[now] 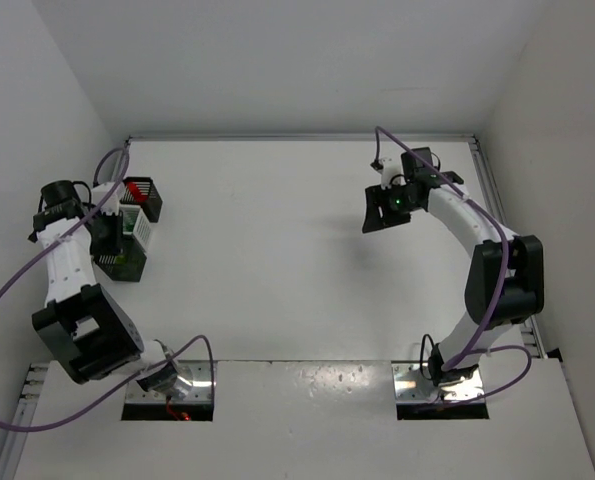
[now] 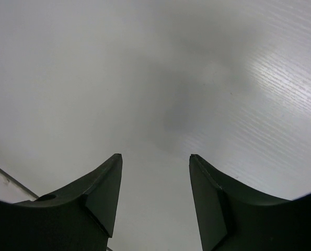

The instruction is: Sort the legos into containers by color

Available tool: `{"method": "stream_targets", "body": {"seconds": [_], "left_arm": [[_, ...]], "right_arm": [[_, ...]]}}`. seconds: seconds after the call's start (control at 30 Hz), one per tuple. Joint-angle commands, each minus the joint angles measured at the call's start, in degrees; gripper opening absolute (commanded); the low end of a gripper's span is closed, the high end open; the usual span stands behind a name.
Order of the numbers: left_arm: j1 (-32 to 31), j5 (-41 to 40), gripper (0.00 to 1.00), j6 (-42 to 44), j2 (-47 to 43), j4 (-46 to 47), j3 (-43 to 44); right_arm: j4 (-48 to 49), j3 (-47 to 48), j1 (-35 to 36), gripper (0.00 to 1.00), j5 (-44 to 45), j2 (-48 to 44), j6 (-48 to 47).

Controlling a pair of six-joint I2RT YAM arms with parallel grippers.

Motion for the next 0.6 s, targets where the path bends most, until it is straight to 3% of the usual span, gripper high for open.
{"method": "stream_targets", "body": {"seconds": [0.0,0.13,0.27,0.4,0.57], "left_arm": [[1.8,0.1,0.07,0.6,1.9,1.5,2.1],[3.3,0.1,0.07,0.6,3.2,4.1,2.6],[3.8,-1.0,0.13,0.6,4.6,5.3,2.6],[3.8,-0.5,0.32,0.6,5.9,5.3,4.4],[3.8,1.5,0.75,0.6,7.5,5.3,6.4]], "right_arm": [[-1.5,1.8,-1.2,0.55,-0.9,-1.7,-1.0],[-1.5,1.8,-1.7,0.55,-1.5,-1.7,-1.5],[-2.1,2.3,-1.7,0.55,-2.0,-0.6,-1.5],[-2.1,2.3,-1.7,0.55,-2.0,-0.6,-1.5],[-2.6,2.3,-2.2,0.55,-0.9,-0.6,-1.5]]}}
